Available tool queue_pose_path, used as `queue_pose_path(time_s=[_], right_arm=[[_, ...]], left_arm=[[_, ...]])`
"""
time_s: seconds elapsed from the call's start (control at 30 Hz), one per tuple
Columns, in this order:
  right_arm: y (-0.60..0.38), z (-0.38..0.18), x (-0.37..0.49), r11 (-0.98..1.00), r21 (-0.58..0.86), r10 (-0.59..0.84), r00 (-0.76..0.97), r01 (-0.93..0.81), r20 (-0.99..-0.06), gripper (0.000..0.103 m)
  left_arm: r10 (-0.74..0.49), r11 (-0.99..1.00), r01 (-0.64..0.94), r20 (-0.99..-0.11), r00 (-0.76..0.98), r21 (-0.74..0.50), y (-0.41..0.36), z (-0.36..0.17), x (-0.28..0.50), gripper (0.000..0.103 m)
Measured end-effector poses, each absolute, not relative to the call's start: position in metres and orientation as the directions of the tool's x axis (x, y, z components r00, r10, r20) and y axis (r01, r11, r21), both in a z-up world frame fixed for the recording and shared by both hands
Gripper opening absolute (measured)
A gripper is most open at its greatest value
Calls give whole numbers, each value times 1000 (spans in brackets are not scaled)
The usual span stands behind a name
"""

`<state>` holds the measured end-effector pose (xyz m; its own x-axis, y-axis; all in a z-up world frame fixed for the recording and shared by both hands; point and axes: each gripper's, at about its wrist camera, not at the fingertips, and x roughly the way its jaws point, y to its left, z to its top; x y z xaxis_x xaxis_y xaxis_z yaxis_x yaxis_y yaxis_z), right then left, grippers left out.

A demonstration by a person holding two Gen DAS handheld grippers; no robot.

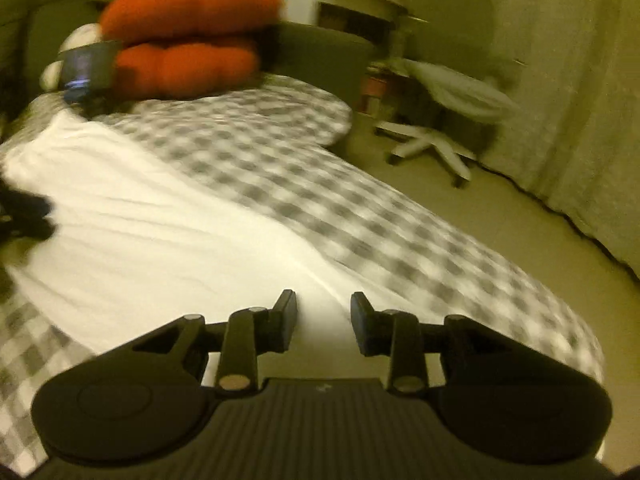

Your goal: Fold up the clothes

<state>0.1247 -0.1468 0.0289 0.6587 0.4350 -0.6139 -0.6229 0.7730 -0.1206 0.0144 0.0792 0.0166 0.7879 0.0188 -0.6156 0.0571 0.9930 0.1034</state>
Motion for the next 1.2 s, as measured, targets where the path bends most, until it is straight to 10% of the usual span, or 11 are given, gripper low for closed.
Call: queue_pose_path(time_s=[1.2], right_arm=[[-356,27,165,956,291,122,845,41,-521,48]], left_arm=[[11,998,27,-626,780,50,92,24,7,27]])
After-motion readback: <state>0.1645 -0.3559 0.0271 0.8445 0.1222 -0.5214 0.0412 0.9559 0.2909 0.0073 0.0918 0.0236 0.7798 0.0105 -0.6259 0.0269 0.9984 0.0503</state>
